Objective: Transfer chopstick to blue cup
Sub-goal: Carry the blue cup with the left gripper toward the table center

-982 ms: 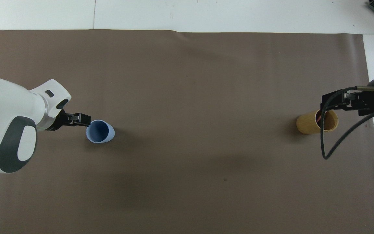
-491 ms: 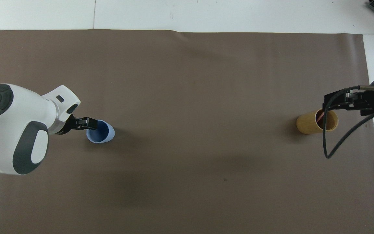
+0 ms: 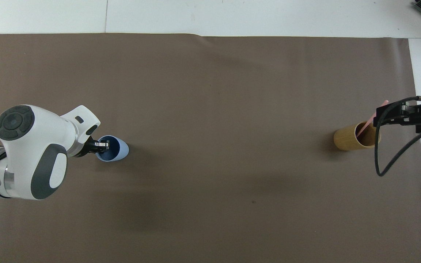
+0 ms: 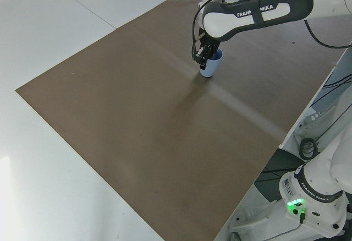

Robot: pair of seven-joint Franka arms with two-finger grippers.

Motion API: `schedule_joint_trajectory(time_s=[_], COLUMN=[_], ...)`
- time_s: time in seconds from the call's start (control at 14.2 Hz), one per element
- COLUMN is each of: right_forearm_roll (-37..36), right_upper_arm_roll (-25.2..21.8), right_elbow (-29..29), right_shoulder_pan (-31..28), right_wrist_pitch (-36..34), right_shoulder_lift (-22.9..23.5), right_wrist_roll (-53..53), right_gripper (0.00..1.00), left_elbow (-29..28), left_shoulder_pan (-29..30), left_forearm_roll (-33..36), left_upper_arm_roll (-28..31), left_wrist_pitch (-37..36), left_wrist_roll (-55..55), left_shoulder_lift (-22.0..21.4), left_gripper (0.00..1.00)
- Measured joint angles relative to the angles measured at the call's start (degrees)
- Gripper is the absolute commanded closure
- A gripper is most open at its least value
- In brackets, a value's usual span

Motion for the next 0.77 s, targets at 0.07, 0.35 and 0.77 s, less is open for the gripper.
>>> schedule_joint_trajectory(time_s=[0.07, 0.35, 0.77], right_forearm_roll=[0.0, 0.0, 0.0], right_upper_arm_roll=[-0.12, -0.15, -0.15], right_elbow=[0.0, 0.0, 0.0], right_shoulder_pan=[-0.01, -0.01, -0.01], right_wrist_pitch=[0.0, 0.0, 0.0], right_shoulder_lift=[0.0, 0.0, 0.0], right_wrist_roll=[0.0, 0.0, 0.0], right_gripper=[0.0, 0.0, 0.0], left_elbow=[0.52, 7.29, 19.58], left_shoulder_pan=[-0.15, -1.81, -15.26], left_forearm_roll=[-0.05, -0.06, -0.04], left_upper_arm_roll=[-0.02, -0.07, -0.29], left_wrist_pitch=[-0.03, -5.65, -11.88], left_wrist_roll=[0.0, -0.94, -14.22], left_shoulder_lift=[-0.01, -0.04, 3.87], left_gripper=[1.0, 1.0, 1.0])
